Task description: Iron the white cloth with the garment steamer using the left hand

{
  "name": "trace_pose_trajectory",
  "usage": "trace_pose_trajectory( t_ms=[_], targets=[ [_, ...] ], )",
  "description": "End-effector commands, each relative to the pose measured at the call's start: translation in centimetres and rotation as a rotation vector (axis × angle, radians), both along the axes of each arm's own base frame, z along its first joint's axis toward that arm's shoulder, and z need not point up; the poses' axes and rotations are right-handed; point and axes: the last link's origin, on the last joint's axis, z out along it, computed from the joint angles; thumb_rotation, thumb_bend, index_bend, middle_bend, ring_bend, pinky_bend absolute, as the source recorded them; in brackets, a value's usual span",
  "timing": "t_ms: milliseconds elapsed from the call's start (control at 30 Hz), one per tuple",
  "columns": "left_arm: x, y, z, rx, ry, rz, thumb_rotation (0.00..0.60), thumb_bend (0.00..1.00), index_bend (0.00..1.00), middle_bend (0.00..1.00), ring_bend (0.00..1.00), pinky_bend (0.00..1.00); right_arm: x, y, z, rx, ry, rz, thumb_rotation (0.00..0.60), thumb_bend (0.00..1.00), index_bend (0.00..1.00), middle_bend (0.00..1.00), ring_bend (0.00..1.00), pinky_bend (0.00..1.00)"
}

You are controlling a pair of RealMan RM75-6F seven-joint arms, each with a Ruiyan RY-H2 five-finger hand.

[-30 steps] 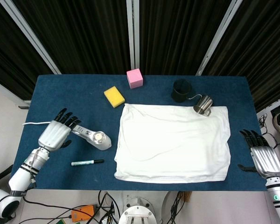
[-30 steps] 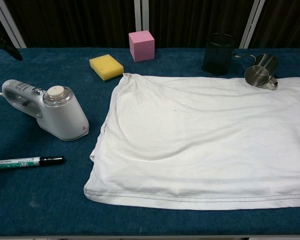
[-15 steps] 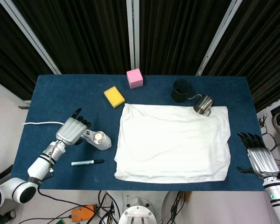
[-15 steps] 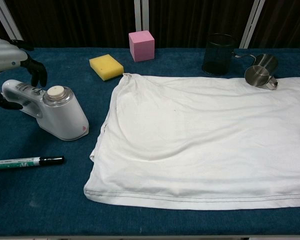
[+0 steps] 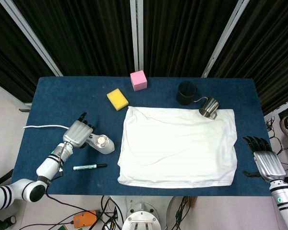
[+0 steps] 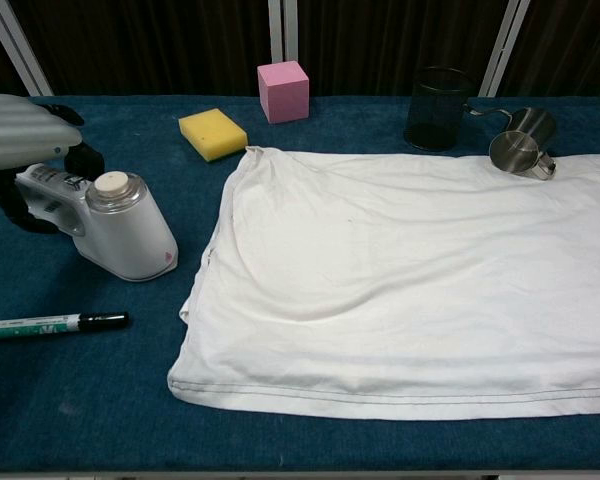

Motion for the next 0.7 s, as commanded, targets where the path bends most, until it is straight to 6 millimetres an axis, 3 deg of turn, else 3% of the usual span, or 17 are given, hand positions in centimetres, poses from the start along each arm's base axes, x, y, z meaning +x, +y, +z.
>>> trace_pose_trajectory(
  t_ms=[33,700],
  targets=[
    [0.14,-0.04,-0.29,-0.008,0.007,0.003,0.6,0.14,0.44,0.48,0.35,0.0,-0.11,-0.01,-0.09,0.002,-0.001,-0.002,0.6,0.17,0.08,0.11,0.0,0.01],
    [0.08,0.12,-1.2,-0.062,0.009,0.071,0.6,0.14,0.56,0.58,0.44,0.0,-0.8,-0.07,-0.41,0.003,-0.018,-0.02,0.6,0.17,0.09,0.11,0.0,0.0]
  ],
)
